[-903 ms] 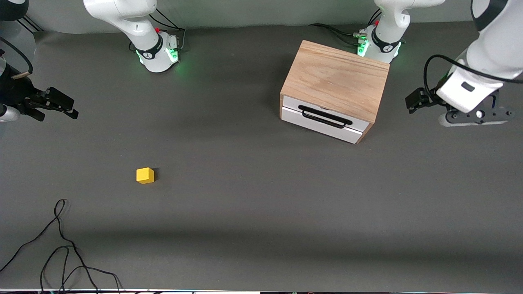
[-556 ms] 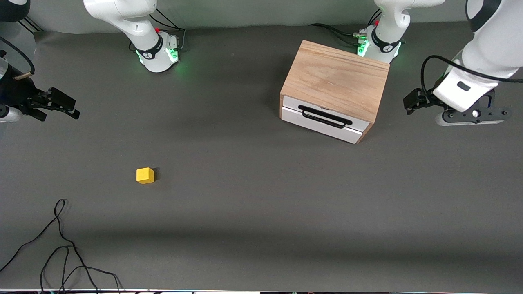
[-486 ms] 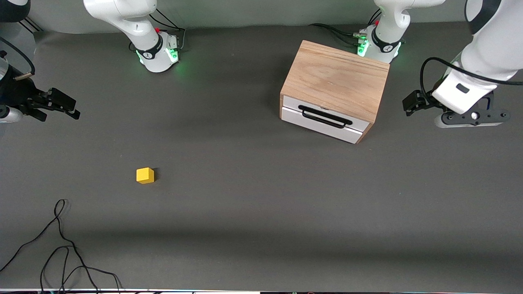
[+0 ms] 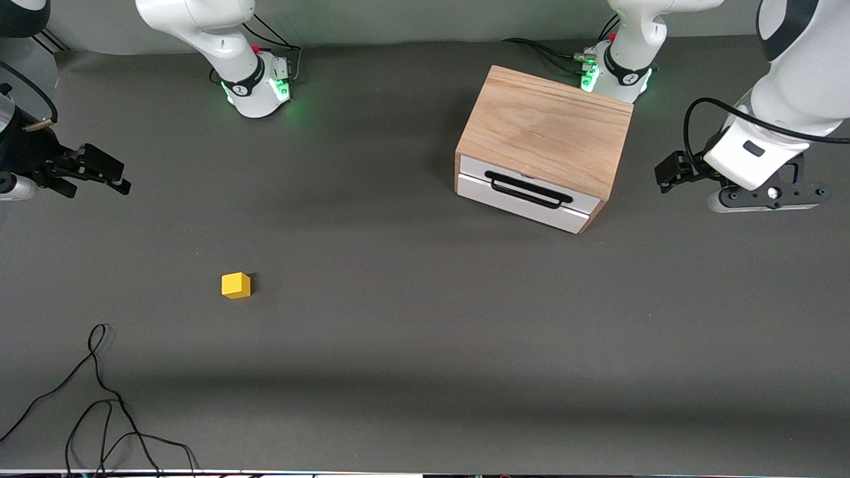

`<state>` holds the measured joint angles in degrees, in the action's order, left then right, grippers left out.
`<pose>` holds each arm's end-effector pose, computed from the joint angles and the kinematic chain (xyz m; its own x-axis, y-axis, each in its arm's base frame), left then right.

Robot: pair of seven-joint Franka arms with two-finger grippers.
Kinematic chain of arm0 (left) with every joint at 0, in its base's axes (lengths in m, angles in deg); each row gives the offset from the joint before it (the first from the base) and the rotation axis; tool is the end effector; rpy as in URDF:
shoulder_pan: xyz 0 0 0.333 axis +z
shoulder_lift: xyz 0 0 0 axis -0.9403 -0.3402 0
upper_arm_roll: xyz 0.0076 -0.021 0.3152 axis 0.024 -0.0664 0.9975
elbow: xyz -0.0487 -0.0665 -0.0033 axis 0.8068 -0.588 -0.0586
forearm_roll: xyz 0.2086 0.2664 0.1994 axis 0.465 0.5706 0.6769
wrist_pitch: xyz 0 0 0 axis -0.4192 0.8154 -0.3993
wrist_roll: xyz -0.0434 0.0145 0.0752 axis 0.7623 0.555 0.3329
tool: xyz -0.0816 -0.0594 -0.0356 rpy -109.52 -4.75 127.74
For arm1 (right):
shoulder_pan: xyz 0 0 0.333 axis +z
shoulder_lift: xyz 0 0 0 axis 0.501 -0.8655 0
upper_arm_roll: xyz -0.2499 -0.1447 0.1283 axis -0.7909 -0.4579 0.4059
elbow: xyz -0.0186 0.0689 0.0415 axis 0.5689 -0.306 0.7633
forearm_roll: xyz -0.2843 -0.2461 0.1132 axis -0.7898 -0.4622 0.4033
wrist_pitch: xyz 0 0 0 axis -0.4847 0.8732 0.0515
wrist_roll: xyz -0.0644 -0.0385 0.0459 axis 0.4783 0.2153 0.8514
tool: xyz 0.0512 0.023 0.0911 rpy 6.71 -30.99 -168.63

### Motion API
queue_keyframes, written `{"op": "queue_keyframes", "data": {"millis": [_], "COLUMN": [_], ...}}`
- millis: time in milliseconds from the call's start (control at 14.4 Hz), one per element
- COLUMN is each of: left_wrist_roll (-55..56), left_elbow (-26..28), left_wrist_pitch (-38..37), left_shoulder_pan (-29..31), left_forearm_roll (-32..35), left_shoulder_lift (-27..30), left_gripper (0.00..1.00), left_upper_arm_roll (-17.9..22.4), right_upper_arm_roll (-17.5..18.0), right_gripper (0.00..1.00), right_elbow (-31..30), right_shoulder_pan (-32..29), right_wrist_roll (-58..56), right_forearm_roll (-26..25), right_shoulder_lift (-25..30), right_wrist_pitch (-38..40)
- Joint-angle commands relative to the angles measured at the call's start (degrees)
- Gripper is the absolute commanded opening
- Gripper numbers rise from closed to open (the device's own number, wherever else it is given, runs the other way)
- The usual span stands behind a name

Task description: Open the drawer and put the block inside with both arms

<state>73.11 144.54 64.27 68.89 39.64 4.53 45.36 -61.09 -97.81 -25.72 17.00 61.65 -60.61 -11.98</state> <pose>0.5386 -0.1097 0.5890 0.9981 0.0226 -0.0575 0.0195 -0.9983 -0.0547 0.5310 0.0003 0.6203 0.9992 -0.0105 0.0380 -0.0089 -0.9991 -0.0407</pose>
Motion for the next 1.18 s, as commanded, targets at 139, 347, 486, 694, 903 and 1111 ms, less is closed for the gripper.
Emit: {"op": "queue_keyframes", "data": {"millis": [139, 347, 486, 694, 903, 1111], "left_wrist_roll": [-0.90, -0.90, -0.90, -0.81, -0.90, -0.90], "left_elbow": [-1.11, -1.11, -1.02, -1.11, -0.93, -0.84], "left_wrist_pitch": [-0.92, -0.49, -0.22, 0.92, 0.84, 0.83], "left_shoulder_pan": [-0.09, -0.10, -0.53, -0.80, -0.36, -0.36], "left_forearm_roll": [-0.02, -0.11, -0.20, -0.81, -0.90, -0.90], "left_shoulder_lift": [-0.48, -0.48, -0.57, -0.57, -0.57, -0.57], "left_gripper": [1.00, 1.00, 1.00, 1.00, 1.00, 1.00], "left_upper_arm_roll": [0.05, -0.04, -0.04, -0.12, -0.12, -0.04], "right_upper_arm_roll": [0.15, -0.03, -0.20, -0.29, -0.29, -0.29], "right_gripper": [1.00, 1.00, 1.00, 1.00, 1.00, 1.00], "right_elbow": [0.92, 0.83, 0.74, 0.74, 0.74, 0.83], "right_shoulder_pan": [-0.04, -0.04, -0.12, -0.12, -0.12, -0.21], "right_wrist_roll": [0.78, 0.87, 0.87, 0.87, 0.78, 0.78], "right_forearm_roll": [-0.83, -0.83, -0.92, -0.92, -0.92, -0.92], "right_shoulder_lift": [-0.95, -1.31, -1.57, -2.71, -3.50, -4.47], "right_wrist_pitch": [0.87, 0.78, 0.60, -0.01, -0.28, -1.33]}}
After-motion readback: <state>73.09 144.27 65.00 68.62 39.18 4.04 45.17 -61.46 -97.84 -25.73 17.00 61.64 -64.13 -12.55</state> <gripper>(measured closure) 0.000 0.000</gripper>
